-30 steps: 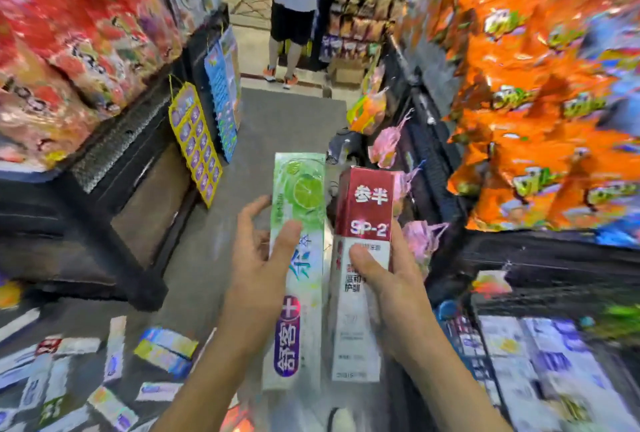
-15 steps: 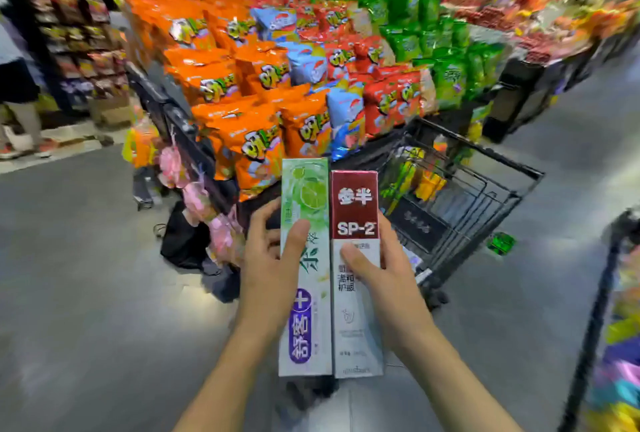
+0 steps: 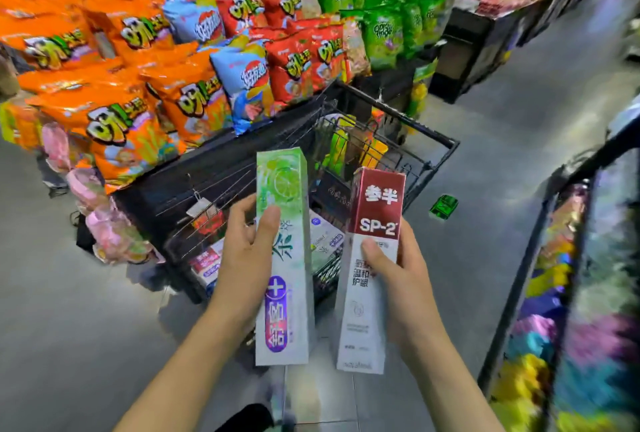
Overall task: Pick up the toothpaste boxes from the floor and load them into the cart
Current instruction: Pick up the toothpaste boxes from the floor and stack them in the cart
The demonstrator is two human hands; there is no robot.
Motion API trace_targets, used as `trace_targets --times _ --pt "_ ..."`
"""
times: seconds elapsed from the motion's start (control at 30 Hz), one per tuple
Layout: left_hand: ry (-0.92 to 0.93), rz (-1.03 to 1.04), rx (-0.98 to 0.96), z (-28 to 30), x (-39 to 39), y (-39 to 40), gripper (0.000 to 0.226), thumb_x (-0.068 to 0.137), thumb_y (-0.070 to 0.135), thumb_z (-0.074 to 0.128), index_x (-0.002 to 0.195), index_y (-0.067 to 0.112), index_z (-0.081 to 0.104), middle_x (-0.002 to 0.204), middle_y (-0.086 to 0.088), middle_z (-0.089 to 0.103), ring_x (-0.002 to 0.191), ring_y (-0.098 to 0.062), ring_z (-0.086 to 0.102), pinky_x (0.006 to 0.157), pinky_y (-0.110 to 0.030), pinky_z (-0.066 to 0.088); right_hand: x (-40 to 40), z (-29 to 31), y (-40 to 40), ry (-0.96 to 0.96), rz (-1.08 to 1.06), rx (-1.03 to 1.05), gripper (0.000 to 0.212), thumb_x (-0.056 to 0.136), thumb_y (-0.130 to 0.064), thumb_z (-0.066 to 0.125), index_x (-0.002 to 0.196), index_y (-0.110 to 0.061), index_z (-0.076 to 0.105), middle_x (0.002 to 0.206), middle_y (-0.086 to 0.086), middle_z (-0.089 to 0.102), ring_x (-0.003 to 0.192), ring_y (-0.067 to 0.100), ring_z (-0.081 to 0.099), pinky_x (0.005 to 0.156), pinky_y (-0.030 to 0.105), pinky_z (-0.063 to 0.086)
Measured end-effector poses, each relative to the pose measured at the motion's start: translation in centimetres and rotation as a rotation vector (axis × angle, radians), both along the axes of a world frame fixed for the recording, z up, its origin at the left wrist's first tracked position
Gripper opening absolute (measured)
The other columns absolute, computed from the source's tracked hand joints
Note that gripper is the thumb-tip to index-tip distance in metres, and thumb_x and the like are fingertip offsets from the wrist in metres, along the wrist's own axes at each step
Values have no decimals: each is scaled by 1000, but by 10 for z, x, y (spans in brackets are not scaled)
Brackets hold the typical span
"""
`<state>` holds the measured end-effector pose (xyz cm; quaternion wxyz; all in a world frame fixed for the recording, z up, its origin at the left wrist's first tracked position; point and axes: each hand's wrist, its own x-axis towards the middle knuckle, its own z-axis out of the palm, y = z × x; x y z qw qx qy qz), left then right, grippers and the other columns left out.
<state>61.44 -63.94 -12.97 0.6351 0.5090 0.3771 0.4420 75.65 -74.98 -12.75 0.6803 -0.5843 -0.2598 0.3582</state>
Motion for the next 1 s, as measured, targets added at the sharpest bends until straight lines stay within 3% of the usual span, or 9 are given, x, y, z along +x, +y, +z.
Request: trace_targets --times 0.13,0.23,0.37,0.47,0.57,0.77,0.87,0.93,1.0 --pt "35 18 -51 -16 26 26 17 103 28 52 119 33 54 81 13 74 73 -7 70 65 -29 56 30 -15 22 51 12 -54 56 81 -25 69 135 -28 55 115 6 73 93 22 72 74 33 60" --pt "41 32 -104 -33 44 51 21 102 34 53 124 32 54 89 5 75 79 -16 72 77 -43 56 51 -21 51 101 70 -98 45 91 -16 70 133 -24 57 113 10 73 91 24 71 77 37 60" --pt "49 11 -222 -48 69 92 21 101 44 52 121 42 55 110 -9 73 109 -36 68 101 -66 46 81 -31 107 207 151 -146 34 95 -11 64 128 -19 59 104 14 73 83 27 70 67 38 60" --pt "36 36 -275 -60 85 124 21 104 41 46 124 40 54 109 0 74 107 -22 70 100 -55 52 101 -41 155 266 221 -198 44 83 -20 70 125 -18 60 110 19 71 89 33 68 73 44 59" --pt "68 40 -330 -74 97 155 20 107 37 41 122 35 54 94 16 75 87 0 71 73 -21 57 113 -56 196 257 278 -273 43 78 -25 75 120 -23 65 118 21 70 99 37 68 92 57 52" --pt "58 140 -528 -117 93 202 27 104 47 47 124 30 55 114 -6 70 102 -26 68 95 -56 53 126 -100 260 290 318 -436 52 70 -41 83 117 -23 68 119 24 68 101 36 66 100 70 43" --pt "152 227 -513 -134 100 221 45 87 62 62 121 34 55 115 -6 67 98 -9 68 91 -34 56 137 -126 292 337 383 -507 50 77 -40 77 122 -24 65 121 22 68 104 37 66 102 68 42" --pt "258 285 -478 -145 107 233 50 84 47 69 126 32 47 108 2 69 74 11 64 65 -10 49 146 -144 313 347 455 -527 55 78 -41 77 128 -24 61 125 24 66 109 39 64 103 68 42" --pt "303 304 -457 -157 117 247 71 76 47 78 133 37 37 101 18 68 75 16 62 60 -7 45 155 -161 335 319 498 -554 61 72 -45 80 127 -26 62 123 16 69 114 35 65 105 64 43"
